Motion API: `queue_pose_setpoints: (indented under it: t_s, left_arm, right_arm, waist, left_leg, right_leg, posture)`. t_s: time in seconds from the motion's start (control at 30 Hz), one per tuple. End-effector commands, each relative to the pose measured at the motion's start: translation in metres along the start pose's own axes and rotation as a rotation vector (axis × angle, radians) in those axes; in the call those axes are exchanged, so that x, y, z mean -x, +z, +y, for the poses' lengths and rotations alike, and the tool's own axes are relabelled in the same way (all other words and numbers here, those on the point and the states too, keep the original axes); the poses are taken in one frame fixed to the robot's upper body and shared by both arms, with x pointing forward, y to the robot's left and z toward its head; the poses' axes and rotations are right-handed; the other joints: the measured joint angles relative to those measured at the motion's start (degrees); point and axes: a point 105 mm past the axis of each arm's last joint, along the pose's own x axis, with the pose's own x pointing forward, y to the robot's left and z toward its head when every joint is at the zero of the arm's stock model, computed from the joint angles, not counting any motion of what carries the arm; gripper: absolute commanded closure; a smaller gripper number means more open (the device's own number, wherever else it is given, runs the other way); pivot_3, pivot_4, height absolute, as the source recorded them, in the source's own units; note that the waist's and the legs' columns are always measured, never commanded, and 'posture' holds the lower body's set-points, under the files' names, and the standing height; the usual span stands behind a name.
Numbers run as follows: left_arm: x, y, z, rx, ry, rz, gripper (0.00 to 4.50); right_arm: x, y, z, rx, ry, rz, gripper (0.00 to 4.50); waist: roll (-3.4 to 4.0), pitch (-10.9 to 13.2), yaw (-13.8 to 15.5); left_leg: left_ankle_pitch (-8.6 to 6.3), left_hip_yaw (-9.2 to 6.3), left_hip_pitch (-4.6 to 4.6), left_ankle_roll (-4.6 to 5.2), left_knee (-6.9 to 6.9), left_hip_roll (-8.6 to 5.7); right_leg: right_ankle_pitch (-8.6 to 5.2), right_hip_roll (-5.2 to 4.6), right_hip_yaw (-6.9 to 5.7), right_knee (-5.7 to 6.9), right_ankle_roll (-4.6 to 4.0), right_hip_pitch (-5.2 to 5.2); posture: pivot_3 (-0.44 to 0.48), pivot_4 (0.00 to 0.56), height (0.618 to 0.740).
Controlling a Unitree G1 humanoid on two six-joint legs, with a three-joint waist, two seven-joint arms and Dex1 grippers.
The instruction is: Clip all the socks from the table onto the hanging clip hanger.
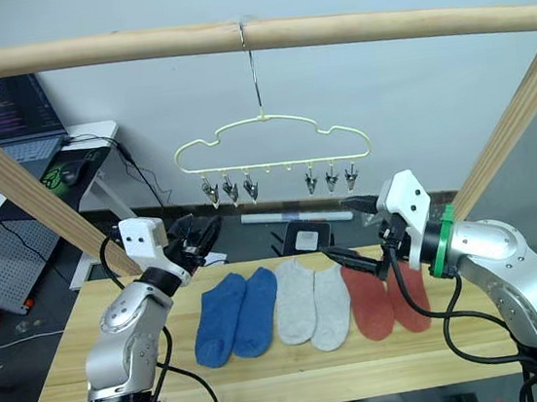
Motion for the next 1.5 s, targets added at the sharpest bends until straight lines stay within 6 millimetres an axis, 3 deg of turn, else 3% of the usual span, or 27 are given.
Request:
queue_pose_setpoints:
  t_s: [0.03,0.3,0.63,1.23,1.5]
  left_arm:
    - [-0.009,0.015,-0.004,-0.037,0.002,-0.060,1.18]
    - [-0.023,0.023,-0.005,-0.032,0.004,-0.085,1.18]
    - [-0.033,0.034,0.001,-0.054,0.047,-0.125,1.18]
    - [-0.045,0.048,-0.015,-0.084,-0.006,-0.161,1.18]
    - [-0.047,0.050,-0.011,-0.142,0.043,-0.159,1.18]
  right_arm:
    - [0.002,0.015,0.005,0.040,0.009,-0.038,0.00]
    - [0.001,0.023,0.004,0.052,0.009,-0.055,0.00]
    - [0.001,0.022,0.003,0.054,0.004,-0.057,0.00]
    - [0.000,0.024,0.003,0.060,0.006,-0.060,0.00]
    - [-0.002,0.024,0.002,0.057,0.011,-0.060,0.00]
  waist:
    - [-0.04,0.28,-0.07]
    - [0.04,0.80,-0.83]
    - [0.05,1.04,-1.23]
    - [0.04,1.07,-1.27]
    - [0.04,1.07,-1.27]
  left_leg:
    - [0.00,-0.03,-0.02,0.00,0.00,0.00]
    - [-0.02,-0.56,-0.70,0.04,0.57,-0.02]
    - [-0.02,-0.87,-0.75,0.04,0.56,-0.06]
    - [-0.02,-0.95,-0.80,0.04,0.55,-0.07]
    - [-0.02,-0.97,-0.81,0.04,0.54,-0.07]
  right_leg:
    - [0.00,0.00,-0.01,0.00,0.00,0.00]
    - [0.09,-0.01,-0.27,0.01,0.14,-0.25]
    - [0.09,-0.02,-0.36,-0.03,0.16,-0.25]
    - [-0.04,-0.02,-0.40,-0.06,0.37,-0.25]
    - [-0.04,-0.02,-0.42,-0.09,0.37,-0.26]
  posture:
    - [-0.119,0.223,0.735]
    - [-0.130,0.226,0.735]
    - [-0.132,0.221,0.735]
    - [-0.136,0.209,0.735]
    - [-0.129,0.210,0.735]
